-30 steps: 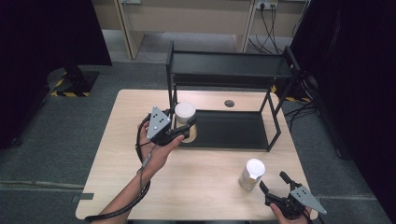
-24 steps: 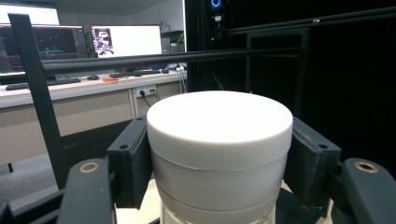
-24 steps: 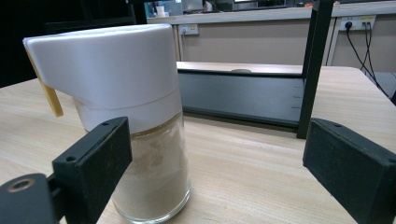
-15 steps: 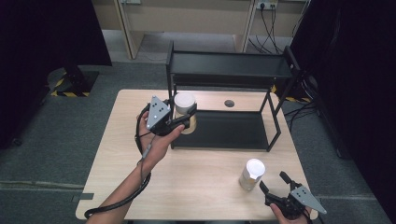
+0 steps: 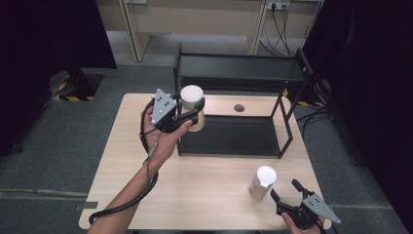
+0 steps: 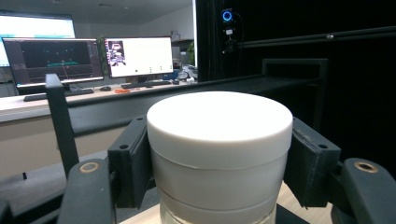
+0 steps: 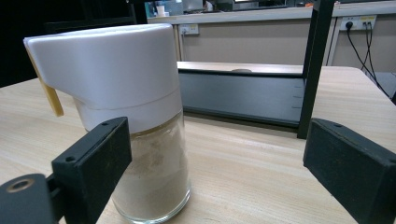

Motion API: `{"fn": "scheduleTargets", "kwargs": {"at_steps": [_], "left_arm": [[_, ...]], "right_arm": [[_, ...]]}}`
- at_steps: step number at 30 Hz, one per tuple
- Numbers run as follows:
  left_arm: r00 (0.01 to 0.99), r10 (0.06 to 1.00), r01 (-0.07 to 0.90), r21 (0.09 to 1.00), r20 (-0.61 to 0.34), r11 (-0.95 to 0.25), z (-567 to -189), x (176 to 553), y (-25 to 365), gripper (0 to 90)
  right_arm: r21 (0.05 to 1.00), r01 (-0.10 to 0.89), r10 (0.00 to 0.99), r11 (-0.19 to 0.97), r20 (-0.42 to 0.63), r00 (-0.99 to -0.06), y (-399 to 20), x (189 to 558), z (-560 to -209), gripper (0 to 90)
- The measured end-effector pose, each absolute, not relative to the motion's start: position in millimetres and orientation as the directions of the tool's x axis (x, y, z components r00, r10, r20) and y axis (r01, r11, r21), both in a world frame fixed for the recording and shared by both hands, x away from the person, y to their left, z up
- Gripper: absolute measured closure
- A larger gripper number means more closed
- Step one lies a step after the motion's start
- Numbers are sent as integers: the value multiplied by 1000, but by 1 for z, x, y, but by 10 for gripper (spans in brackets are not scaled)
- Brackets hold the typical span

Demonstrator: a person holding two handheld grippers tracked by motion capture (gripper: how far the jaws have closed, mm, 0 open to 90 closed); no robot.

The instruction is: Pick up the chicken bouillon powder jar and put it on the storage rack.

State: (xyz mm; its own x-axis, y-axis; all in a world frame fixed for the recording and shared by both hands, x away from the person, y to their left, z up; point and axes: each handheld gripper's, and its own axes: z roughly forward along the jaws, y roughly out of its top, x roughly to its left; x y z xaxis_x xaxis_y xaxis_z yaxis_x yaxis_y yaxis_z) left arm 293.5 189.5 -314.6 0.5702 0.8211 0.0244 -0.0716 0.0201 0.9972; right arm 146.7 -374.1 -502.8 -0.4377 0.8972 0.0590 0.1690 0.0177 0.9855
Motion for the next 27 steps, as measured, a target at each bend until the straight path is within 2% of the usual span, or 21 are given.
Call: {"fn": "scheduleTargets", "kwargs": {"at_steps": [27], "left_arm": [[539,842,-93,995,22,33,-279,305,184,335]], "right_arm": [[985,172,897,15,63,-438,-375,147,-503,77]]}}
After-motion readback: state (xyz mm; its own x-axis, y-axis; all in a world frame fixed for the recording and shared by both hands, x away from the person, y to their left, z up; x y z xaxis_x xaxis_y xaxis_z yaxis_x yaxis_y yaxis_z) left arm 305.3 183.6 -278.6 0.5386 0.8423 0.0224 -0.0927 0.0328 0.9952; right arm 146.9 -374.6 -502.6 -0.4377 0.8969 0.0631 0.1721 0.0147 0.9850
